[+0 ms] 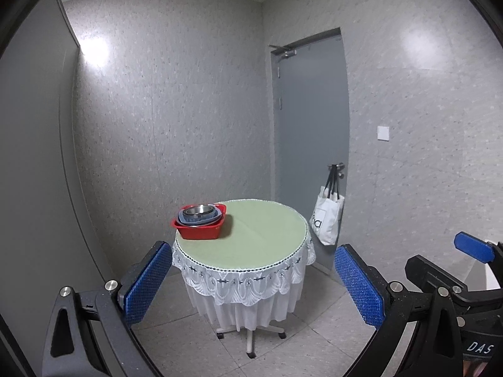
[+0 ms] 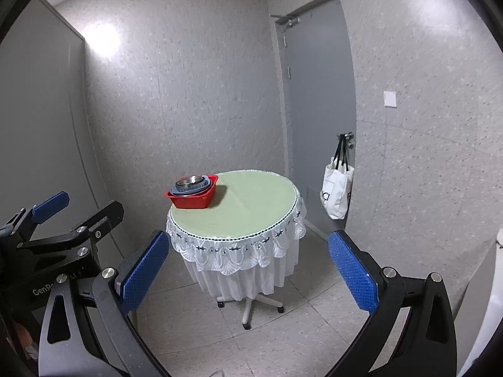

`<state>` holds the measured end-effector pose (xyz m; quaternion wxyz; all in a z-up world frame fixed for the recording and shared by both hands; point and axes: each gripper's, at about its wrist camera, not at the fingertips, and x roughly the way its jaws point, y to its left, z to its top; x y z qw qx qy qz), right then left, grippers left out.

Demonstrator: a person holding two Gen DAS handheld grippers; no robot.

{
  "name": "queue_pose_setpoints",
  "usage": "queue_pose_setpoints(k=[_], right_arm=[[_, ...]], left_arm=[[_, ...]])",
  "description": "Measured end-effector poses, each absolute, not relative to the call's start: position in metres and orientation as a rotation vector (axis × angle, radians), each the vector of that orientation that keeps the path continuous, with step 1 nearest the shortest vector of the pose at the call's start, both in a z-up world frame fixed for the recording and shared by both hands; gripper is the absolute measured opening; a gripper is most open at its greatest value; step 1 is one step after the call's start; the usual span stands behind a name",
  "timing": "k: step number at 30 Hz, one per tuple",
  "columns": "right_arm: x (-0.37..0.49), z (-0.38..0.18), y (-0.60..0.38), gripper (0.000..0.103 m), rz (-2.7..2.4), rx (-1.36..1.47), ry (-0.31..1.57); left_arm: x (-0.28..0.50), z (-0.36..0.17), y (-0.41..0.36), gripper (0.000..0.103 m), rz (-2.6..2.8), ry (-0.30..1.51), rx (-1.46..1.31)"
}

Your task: Organize plates and bowls

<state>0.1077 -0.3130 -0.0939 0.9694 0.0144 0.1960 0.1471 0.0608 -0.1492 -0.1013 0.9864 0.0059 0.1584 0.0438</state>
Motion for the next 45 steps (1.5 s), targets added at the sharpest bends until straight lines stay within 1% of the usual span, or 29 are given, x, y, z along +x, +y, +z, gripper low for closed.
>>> queue_pose_setpoints(k=[4, 13, 24, 45], right_arm=[[0.091, -0.089, -0.317, 0.103, 0.3, 0.026, 0.38], [0.08, -0.078, -0.348, 0.103, 0.301, 0.006, 0.349], [0.085, -0.083, -0.387, 0.103, 0.262, -0.004, 0.358], [0.107, -0.086, -0.406, 0.103, 0.233, 0.0, 0.361]], left_arm=[[0.036, -0.097, -0.152, 0.102, 0.089, 0.296, 0.017], [0.023, -0.096, -0.178, 0.102, 0.066, 0.263, 0.0], [0.045, -0.093, -0.205, 0.102, 0.048, 0.295, -0.007], [0.083, -0.097, -0.208, 0.102, 0.032, 0.304, -0.001]])
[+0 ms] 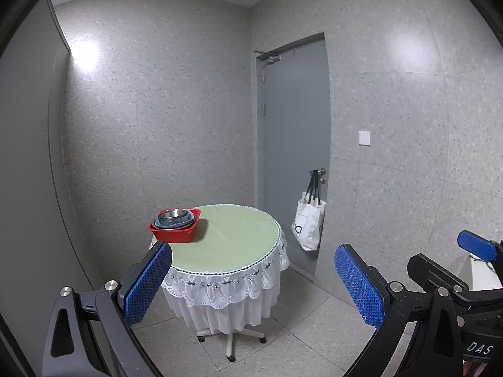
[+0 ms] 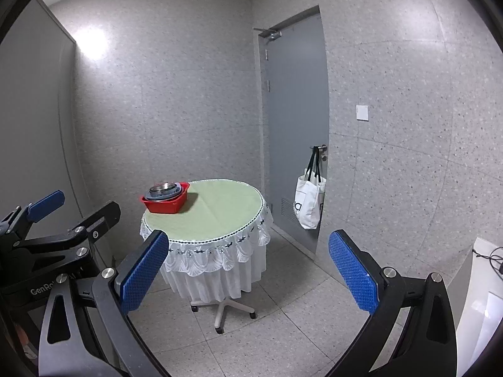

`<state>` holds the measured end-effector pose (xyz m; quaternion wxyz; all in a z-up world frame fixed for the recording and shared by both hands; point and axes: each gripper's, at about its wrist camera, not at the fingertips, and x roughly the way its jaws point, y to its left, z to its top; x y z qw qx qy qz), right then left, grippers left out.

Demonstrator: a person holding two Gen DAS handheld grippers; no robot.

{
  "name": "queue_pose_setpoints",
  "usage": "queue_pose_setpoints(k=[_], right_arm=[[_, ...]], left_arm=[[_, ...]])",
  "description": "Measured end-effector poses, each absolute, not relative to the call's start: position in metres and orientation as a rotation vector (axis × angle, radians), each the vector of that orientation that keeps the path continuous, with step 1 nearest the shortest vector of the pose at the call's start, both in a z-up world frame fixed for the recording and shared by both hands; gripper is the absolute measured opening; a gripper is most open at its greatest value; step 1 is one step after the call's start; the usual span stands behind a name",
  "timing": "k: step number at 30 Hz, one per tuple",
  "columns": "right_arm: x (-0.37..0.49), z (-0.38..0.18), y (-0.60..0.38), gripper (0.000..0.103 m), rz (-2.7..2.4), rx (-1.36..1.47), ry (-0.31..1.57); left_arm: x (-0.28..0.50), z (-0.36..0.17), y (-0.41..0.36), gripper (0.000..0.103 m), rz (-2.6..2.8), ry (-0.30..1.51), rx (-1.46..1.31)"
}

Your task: Organize plates and bowls

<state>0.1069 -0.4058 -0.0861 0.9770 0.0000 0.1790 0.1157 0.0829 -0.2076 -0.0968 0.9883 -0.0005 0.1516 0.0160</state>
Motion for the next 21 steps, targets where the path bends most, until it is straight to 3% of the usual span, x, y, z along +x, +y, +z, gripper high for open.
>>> queue_pose_setpoints(k=[21], right_arm=[[0.122, -0.086, -0.406, 0.103, 0.225, 0.0, 0.369]], left_arm=[[0.11, -0.11, -0.209, 0.102, 0.022, 0.285, 0.004]])
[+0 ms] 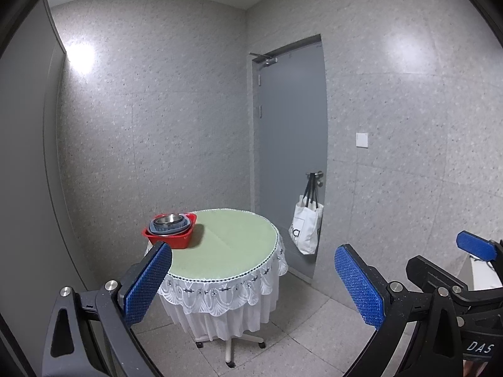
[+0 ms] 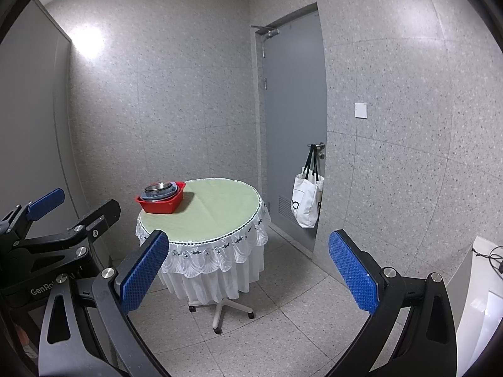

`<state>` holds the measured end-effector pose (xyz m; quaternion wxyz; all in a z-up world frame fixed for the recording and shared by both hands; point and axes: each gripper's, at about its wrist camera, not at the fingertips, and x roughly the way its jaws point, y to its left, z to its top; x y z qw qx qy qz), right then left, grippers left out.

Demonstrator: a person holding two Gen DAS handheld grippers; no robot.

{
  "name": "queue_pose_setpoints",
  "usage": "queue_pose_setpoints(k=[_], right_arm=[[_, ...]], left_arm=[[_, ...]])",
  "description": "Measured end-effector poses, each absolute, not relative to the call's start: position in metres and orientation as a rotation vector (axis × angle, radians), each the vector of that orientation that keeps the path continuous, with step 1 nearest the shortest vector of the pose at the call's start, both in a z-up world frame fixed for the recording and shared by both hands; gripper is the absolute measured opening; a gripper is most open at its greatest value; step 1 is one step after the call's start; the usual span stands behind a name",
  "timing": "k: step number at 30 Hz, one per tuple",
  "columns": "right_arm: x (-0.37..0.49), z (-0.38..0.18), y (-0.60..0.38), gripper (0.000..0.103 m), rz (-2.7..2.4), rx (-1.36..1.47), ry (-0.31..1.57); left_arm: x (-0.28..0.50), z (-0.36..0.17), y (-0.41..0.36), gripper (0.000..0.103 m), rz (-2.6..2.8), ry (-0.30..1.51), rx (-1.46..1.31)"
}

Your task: Organize plates and bowls

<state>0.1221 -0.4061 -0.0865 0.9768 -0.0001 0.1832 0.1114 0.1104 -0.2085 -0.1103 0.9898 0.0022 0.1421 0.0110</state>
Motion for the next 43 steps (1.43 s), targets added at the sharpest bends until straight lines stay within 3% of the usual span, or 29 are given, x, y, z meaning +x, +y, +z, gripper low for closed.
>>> queue_pose_setpoints(k=[43], right_arm=[[0.123, -0.086, -0.408, 0.103, 0.215, 0.012, 0.37]], left_arm=[[0.106, -0.115, -0.214, 0.102, 0.029, 0.27, 0.016]])
